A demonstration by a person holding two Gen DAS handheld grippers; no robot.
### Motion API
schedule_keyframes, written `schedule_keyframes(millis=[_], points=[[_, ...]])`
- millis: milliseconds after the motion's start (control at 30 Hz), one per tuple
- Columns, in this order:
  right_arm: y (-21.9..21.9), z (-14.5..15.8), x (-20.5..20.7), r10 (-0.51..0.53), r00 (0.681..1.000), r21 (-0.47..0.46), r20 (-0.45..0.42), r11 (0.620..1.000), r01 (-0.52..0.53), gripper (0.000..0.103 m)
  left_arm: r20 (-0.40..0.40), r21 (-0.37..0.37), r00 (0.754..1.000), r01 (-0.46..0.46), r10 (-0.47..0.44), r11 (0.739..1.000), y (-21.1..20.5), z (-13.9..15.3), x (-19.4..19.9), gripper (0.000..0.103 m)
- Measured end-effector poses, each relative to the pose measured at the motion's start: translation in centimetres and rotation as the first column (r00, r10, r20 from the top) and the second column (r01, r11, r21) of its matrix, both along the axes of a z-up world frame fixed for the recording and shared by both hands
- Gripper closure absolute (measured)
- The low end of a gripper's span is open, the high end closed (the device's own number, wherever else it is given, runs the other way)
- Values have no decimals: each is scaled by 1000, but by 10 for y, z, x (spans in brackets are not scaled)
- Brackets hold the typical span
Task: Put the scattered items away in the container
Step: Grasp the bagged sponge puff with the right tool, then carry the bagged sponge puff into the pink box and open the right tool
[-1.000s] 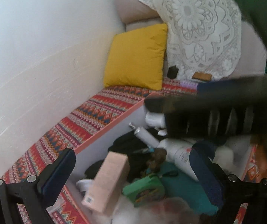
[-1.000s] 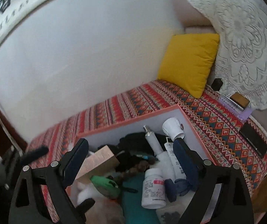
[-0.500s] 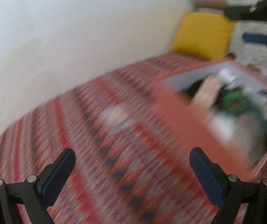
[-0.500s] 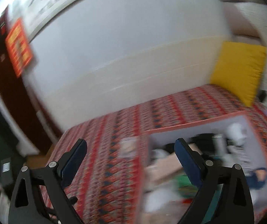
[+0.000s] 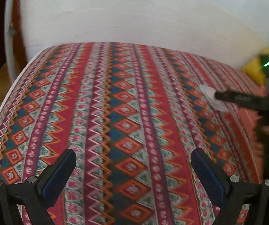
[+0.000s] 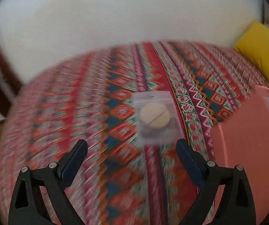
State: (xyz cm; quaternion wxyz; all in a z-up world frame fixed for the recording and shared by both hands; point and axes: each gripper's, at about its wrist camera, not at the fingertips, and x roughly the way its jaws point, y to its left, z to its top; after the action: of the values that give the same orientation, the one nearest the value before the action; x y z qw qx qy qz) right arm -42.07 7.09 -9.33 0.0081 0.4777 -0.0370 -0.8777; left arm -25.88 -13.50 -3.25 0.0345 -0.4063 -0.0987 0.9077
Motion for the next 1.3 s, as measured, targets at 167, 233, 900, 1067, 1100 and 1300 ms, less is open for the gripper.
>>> schedule_keyframes(millis=[167,233,900,1067,1100,1300], points=[[23,-56,-60,-101,992,39,76,994,98,7,-8,55,1000,-28,28,998,-12,5,-17,2],[25,-49,-56,-86,995,43,44,995,84,41,11,39,999,-42,42,998,-12,0,-22,2],[7,137,236,254,871,-100,-421,941,-323,59,-191,-111,965,-205,182,972,26,52,60,2],[29,174,280,227,817,-61,-530,951,-304,59,-258,-109,952,-197,163,974,50,76,78,2],[36,180,287,215,811,-59,-544,954,-293,59,-269,-113,950,-195,159,974,55,80,81,2],[90,206,318,118,787,-67,-605,978,-198,59,-323,-152,941,-152,96,977,99,95,94,2]])
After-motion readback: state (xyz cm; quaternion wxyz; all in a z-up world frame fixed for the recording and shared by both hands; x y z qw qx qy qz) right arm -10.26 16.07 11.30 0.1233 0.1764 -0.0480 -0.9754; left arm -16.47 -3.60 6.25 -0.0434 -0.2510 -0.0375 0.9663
